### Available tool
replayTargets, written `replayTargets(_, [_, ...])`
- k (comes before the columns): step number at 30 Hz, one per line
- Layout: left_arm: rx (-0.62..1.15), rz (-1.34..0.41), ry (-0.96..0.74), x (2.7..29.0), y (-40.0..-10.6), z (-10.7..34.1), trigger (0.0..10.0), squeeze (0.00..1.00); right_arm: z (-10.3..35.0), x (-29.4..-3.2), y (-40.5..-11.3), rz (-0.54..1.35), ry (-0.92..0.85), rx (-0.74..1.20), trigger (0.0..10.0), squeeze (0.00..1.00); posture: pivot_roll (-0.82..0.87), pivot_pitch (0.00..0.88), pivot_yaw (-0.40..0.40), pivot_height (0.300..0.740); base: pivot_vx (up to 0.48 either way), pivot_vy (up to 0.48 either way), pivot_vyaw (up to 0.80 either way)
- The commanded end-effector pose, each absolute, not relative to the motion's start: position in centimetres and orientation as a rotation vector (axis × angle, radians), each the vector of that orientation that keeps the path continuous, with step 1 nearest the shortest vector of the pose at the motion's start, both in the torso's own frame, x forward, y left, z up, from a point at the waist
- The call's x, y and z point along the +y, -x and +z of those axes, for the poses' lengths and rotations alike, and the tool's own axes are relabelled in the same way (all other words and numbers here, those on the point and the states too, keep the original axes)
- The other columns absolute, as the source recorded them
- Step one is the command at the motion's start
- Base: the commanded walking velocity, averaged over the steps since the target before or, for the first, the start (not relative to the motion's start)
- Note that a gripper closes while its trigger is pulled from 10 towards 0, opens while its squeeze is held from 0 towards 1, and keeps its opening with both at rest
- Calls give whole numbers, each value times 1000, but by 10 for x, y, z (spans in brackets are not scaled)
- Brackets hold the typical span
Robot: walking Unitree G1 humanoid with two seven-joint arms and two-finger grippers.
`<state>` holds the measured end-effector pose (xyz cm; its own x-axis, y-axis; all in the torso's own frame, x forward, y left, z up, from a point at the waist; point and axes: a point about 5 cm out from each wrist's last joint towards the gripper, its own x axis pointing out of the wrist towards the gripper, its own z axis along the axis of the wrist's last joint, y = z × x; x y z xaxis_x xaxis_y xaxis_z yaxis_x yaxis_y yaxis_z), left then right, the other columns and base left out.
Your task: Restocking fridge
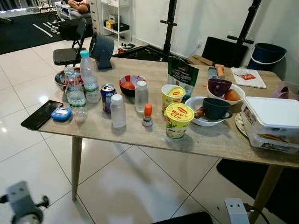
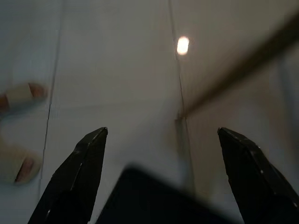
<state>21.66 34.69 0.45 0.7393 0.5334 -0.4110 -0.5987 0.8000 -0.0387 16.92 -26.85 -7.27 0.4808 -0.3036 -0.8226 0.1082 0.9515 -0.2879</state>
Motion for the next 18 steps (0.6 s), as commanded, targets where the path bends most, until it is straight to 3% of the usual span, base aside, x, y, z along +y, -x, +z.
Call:
replayTargets(1, [232,602,139,361,-234,35,10000,0,-78,-267,-159,-253,204,1084,10000,0,13,20,-11,740,0,0,0])
replayTargets(7, [-44,516,107,372,-264,92,10000,0,-84,-264,-146,-230,220,1133,10000,0,24,20,-15,740,0,0,0])
replayTargets(10, [-235,408,82,365,-285,134,10000,0,-87,-262,-140,-214,226,1155,10000,0,27,19,-15,740,0,0,0])
replayTargets(15, [-387,314,58,356,-300,171,10000,0,-88,-260,-139,-208,225,1160,10000,0,23,18,-11,740,0,0,0])
replayTargets(18, [-530,175,35,337,-315,210,10000,0,-88,-259,-140,-202,226,1160,10000,0,19,17,-7,740,0,0,0])
